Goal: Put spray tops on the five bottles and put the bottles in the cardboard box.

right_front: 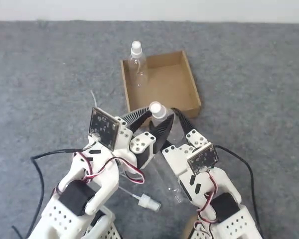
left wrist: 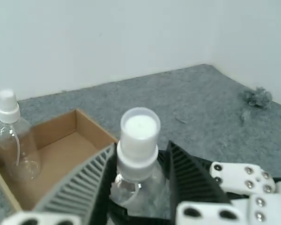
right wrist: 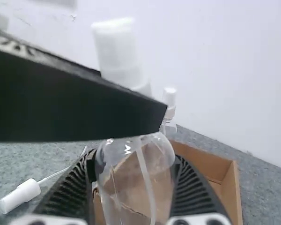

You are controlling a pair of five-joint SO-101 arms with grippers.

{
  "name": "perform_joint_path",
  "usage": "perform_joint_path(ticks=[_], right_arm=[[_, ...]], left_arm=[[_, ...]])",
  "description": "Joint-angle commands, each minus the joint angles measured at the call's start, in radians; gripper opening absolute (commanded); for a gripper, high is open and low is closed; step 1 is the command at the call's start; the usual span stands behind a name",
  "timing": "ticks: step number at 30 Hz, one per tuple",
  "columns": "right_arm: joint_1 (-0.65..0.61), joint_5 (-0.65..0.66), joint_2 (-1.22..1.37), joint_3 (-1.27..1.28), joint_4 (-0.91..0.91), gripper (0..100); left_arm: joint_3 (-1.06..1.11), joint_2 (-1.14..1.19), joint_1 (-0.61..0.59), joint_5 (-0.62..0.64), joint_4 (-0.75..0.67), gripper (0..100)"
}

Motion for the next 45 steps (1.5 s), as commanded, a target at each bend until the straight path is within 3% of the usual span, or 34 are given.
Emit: perform_joint_path(ticks=[1, 14, 29, 34, 38, 45], right_arm=[[0.008, -0.009, -0.022, -0.006, -0.019, 0.6], [0.007, -0.005, -0.022, 0.012, -0.019, 0.6], [0.005, -0.002, -0.022, 0.025, -0.019, 0.6], [0.005, -0.002, -0.022, 0.025, -0.012, 0.6], [0.007, -0.002, -0.022, 0.025, 0.01, 0.6], [0.013, -0.003, -0.022, 0.025, 0.012, 0.6]], left_arm=[[-0.076, -0.018, -0.028, -0.003, 0.028, 16], [-0.107, -0.018, -0.055, 0.002, 0.026, 21], [-0.077, -0.015, -0.014, -0.008, 0.025, 3], [-0.054, -0.017, 0.072, -0.051, 0.026, 10], [-0.07, -0.018, 0.04, 0.0, 0.055, 18], [-0.225, -0.018, -0.032, 0.006, 0.221, 20]])
